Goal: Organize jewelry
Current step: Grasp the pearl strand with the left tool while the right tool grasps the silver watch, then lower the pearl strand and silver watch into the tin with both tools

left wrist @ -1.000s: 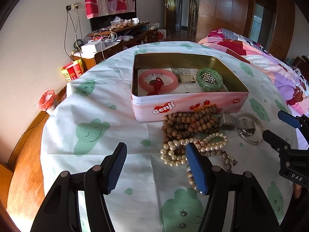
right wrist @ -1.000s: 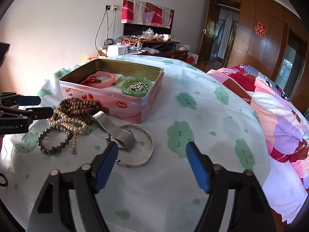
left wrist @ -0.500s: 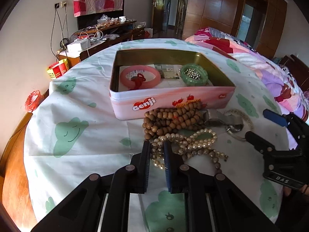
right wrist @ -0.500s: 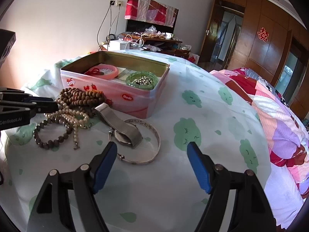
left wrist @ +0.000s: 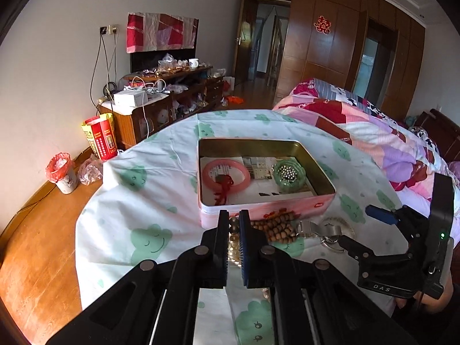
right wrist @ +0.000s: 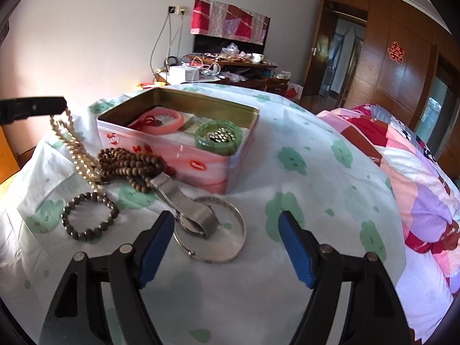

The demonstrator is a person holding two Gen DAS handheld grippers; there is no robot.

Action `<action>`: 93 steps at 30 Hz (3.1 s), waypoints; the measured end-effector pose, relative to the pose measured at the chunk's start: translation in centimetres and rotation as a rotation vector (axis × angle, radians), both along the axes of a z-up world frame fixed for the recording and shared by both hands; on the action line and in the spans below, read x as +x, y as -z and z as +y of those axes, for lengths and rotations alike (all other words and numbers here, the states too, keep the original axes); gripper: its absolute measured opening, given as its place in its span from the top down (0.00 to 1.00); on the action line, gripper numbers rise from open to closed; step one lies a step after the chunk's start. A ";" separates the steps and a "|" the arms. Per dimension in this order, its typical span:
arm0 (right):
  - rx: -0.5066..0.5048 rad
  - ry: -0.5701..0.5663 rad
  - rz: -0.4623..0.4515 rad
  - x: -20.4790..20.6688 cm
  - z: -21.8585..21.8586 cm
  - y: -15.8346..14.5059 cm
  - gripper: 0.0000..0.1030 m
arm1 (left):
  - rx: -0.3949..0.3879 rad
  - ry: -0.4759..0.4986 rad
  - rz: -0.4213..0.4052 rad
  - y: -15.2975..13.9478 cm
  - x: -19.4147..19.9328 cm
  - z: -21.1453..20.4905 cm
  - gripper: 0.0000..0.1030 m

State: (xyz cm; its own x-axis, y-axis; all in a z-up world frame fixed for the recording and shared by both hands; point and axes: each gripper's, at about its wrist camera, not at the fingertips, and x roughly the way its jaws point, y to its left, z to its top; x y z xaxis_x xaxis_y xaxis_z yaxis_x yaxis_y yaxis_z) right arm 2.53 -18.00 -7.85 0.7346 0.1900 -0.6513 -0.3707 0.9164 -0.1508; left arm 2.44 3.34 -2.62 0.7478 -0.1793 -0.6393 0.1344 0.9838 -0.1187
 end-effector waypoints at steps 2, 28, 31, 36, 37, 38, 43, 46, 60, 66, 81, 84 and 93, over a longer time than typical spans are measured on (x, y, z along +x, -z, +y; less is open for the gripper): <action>-0.013 -0.021 0.017 0.5 0.6 0.2 0.25 | -0.005 0.000 0.022 0.7 0.4 0.0 0.95; 0.014 -0.162 0.112 0.4 1.8 0.5 0.83 | -0.022 0.031 0.012 0.1 -0.2 -0.4 0.95; 0.032 -0.158 0.084 0.0 1.6 -0.2 0.83 | -0.027 0.033 0.000 -0.5 -0.4 -0.3 0.95; 0.058 -0.160 0.036 -0.7 1.6 -2.0 0.83 | -0.037 0.035 -0.030 -1.8 -0.8 -0.1 0.95; 0.060 -0.161 0.029 -0.8 1.6 -2.3 0.83 | -0.038 0.034 -0.036 -2.1 -0.9 0.0 0.95; 0.061 -0.162 0.018 -1.0 1.7 -2.7 0.83 | -0.039 0.036 -0.040 -2.4 -1.0 0.0 0.95; 0.074 -0.161 -0.017 -1.1 1.7 -3.8 0.83 | -0.033 0.038 -0.058 -3.3 -1.0 -0.1 0.95; 0.086 -0.151 -0.035 -1.1 1.7 -4.3 0.83 | -0.026 0.038 -0.066 -3.7 -0.8 -0.1 0.95; 0.135 -0.113 -0.097 1.7 1.2 -6.9 0.83 | 0.027 0.038 -0.116 -6.1 2.3 -0.6 0.95; 0.145 -0.098 -0.121 3.3 1.3 -7.6 0.83 | 0.060 0.038 -0.133 -7.0 4.0 -1.1 0.95; 0.155 -0.065 -0.125 7.0 2.1 -7.7 0.83 | 0.131 0.057 -0.119 -7.3 7.9 -2.8 0.95; 0.152 -0.058 -0.116 7.6 2.2 -7.3 0.83 | 0.147 0.063 -0.113 -7.1 8.5 -3.3 0.95; 0.154 -0.039 -0.098 9.0 2.7 -6.2 0.83 | 0.160 0.052 -0.067 -4.8 10.3 -3.6 0.95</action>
